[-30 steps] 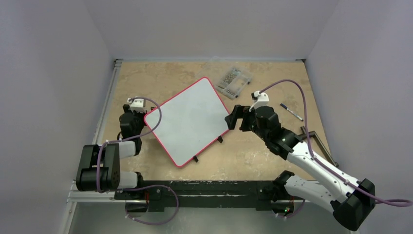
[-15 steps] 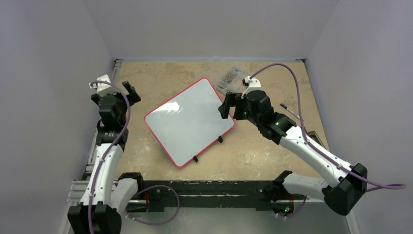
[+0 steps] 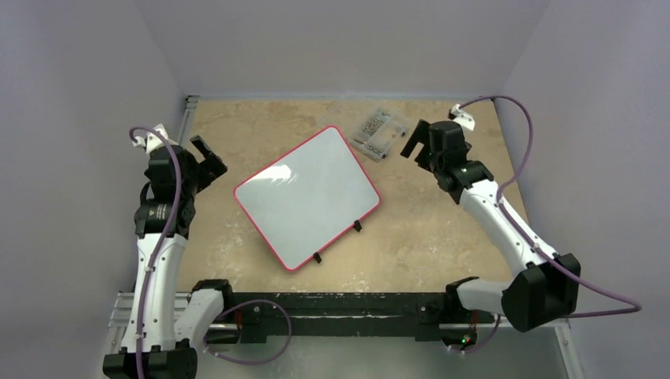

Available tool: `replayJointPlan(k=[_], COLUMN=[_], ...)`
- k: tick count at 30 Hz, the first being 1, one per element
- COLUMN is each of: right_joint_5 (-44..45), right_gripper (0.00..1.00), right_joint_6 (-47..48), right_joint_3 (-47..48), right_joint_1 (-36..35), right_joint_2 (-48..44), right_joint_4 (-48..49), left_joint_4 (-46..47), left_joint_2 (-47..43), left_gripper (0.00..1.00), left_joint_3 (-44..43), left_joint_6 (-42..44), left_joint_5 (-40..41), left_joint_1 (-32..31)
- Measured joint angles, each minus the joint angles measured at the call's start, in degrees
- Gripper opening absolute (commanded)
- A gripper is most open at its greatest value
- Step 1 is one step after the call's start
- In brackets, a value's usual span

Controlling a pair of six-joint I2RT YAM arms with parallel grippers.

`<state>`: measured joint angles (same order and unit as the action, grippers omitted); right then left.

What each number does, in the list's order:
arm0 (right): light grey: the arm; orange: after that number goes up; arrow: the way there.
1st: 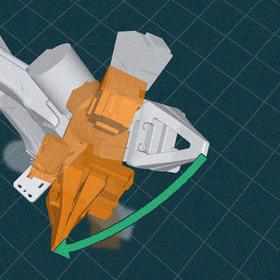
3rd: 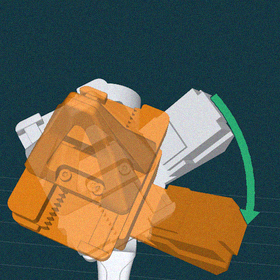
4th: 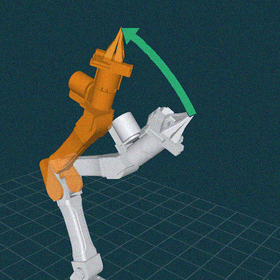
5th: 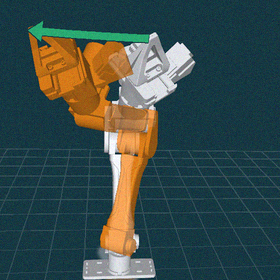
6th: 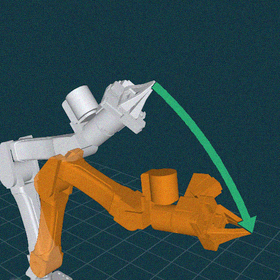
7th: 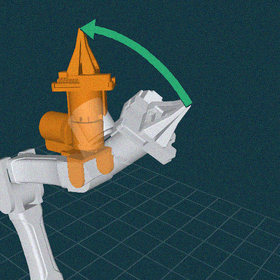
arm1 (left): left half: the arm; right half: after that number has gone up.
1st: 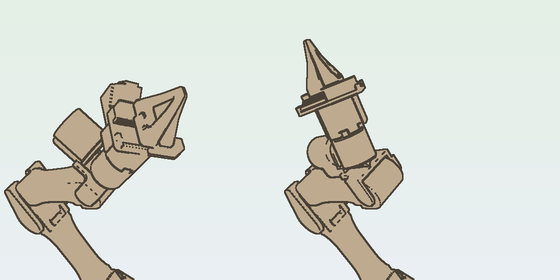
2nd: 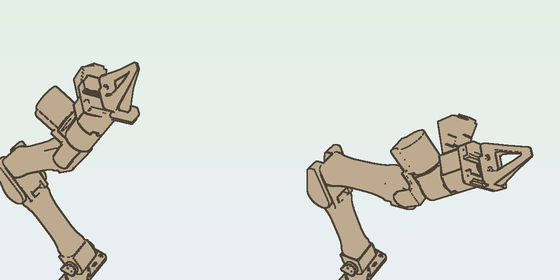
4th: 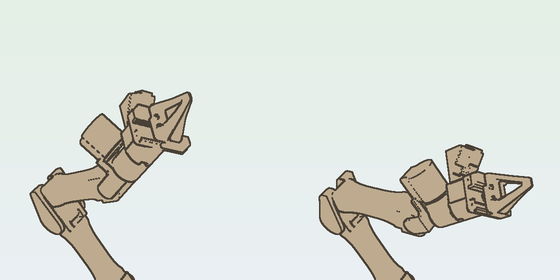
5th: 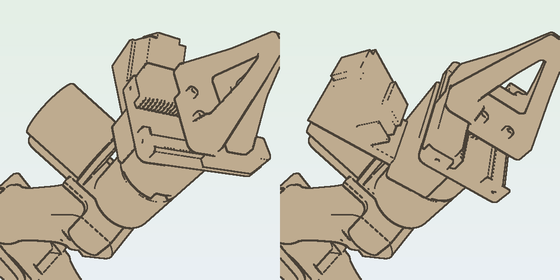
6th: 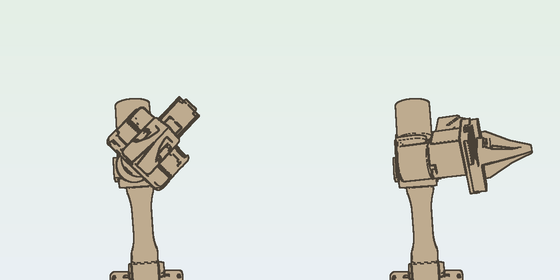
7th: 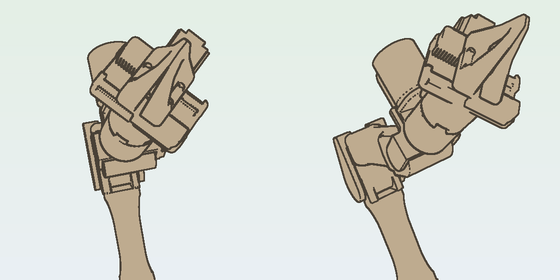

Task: Write a sentence on the whiteboard
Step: Pick up the whiteboard marker from the corner of the board.

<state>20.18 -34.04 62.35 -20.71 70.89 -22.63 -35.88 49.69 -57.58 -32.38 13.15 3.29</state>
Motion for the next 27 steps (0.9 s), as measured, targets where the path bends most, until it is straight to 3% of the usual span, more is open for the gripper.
replayJointPlan(k=[16,21,27], right_joint_5=[-1.4,-4.8,-5.0], right_gripper=[0.98,0.97,0.96], right_joint_6=[-29.4,-33.6,-35.8], right_joint_3=[-0.8,-0.5,0.3], right_joint_1=[24.0,30.0,32.4], right_joint_2=[16.6,23.9,28.9], right_joint_4=[-2.6,-2.8,-3.9], left_joint_4=[-16.8,-19.8,-18.9], left_joint_2=[-13.4,-16.6,-19.8], left_gripper=[1.0,1.0,1.0], left_joint_3=[0.1,0.7,3.2], left_joint_6=[10.4,13.2,14.1], left_joint_5=[-19.6,-22.5,-23.9], left_joint_1=[0.0,-1.1,-1.6])
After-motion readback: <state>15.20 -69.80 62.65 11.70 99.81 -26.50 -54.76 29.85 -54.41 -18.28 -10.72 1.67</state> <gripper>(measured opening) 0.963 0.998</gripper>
